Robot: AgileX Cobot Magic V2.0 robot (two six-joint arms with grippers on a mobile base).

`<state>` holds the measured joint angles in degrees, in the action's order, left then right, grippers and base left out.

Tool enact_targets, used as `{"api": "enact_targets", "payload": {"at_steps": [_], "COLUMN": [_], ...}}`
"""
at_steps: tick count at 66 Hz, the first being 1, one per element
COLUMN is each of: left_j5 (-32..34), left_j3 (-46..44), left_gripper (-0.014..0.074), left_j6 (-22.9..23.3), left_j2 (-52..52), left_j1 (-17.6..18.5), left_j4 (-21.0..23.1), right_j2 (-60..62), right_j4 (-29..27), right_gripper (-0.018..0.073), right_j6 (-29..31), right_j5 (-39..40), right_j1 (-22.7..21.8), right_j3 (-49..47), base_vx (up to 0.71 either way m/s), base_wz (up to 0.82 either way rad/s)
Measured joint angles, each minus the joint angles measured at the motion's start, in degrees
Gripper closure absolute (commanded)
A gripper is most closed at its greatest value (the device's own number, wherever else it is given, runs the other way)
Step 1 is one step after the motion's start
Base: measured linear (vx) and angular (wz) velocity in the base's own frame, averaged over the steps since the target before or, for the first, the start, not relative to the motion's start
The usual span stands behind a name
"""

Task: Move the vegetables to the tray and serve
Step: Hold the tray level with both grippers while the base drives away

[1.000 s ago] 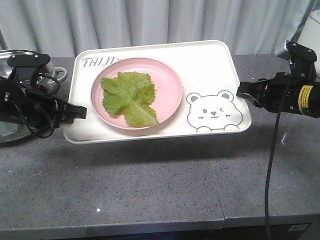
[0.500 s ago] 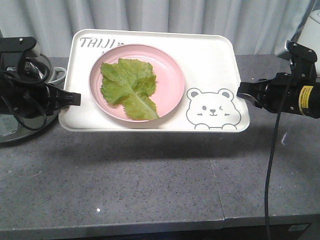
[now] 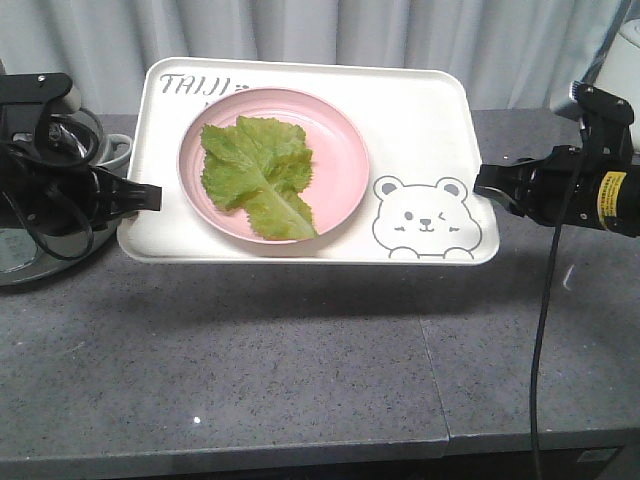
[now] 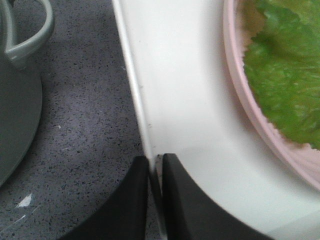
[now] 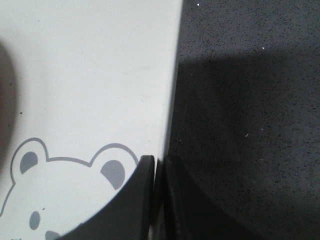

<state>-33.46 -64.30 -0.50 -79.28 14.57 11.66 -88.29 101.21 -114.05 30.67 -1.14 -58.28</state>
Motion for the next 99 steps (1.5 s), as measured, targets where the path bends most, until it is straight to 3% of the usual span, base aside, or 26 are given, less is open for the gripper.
{"api": "enact_targets", "payload": {"at_steps": [99], "left_j5": [0.1], "left_j3": [0.0], "left_gripper": [0.0602], "left_j6": [0.0], "left_j2": [0.0], "left_j1": [0.0], "left_j4": [0.0], "right_j2": [0.0], "right_j4": [0.0], "right_gripper": [0.0562], "right_j6": [0.0], "right_j5": [0.0], "right_j1": [0.0], "right_j3": [0.0], "base_vx": [0.00], "base_wz": [0.00]}}
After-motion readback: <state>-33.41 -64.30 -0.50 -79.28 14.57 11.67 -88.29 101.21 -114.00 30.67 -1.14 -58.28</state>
